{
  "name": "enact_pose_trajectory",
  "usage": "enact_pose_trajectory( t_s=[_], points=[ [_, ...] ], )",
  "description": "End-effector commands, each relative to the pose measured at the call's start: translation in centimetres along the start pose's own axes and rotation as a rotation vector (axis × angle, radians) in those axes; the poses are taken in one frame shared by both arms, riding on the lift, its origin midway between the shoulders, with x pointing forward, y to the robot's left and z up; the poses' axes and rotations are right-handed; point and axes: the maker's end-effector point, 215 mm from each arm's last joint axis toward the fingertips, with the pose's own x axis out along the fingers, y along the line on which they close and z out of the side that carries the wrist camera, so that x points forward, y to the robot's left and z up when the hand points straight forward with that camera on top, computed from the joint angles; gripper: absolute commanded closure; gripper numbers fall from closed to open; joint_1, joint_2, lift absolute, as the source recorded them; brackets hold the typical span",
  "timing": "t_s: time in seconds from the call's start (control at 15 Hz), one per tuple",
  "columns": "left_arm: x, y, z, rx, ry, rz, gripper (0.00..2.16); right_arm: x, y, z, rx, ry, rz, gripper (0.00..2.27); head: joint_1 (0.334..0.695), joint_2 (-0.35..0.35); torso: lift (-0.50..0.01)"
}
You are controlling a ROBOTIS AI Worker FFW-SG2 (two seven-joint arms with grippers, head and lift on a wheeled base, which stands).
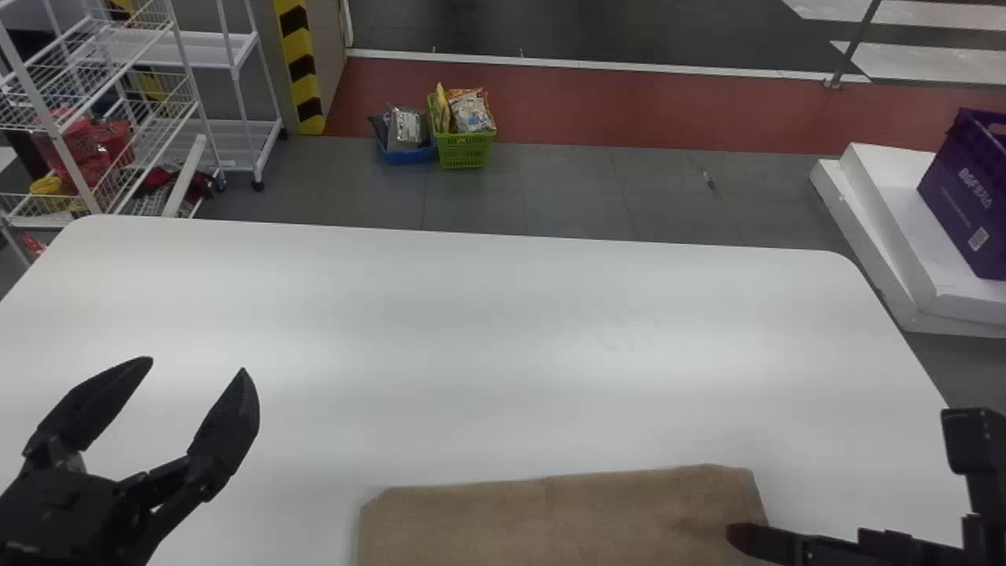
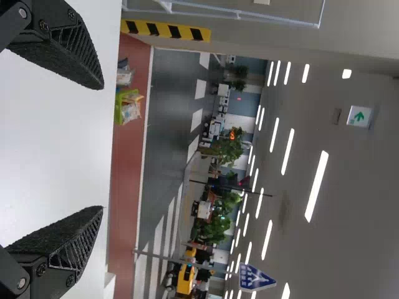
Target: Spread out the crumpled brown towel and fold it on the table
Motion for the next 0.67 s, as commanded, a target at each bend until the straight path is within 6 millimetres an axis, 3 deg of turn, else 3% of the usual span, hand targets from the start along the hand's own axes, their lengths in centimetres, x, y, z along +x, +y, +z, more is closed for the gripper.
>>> enact_pose_trajectory(
  t_s=[0.0, 0.33, 0.6],
  points=[
    [0.0, 0.0, 0.0, -0.003, -0.001, 0.001, 0.14, 0.2, 0.5, -0.7, 0.018, 0.020, 0.012, 0.29, 0.695, -0.087, -0.127],
    [-0.2, 0.0, -0.1, -0.006, 0.003, 0.004, 0.15, 0.6, 0.6, -1.1, 0.017, 0.034, 0.015, 0.37, 0.695, -0.071, -0.127],
    [-0.2, 0.0, -0.1, -0.010, 0.001, 0.002, 0.15, 1.1, 0.8, -2.2, 0.031, 0.058, 0.034, 0.60, 0.695, -0.068, -0.127]
  ],
)
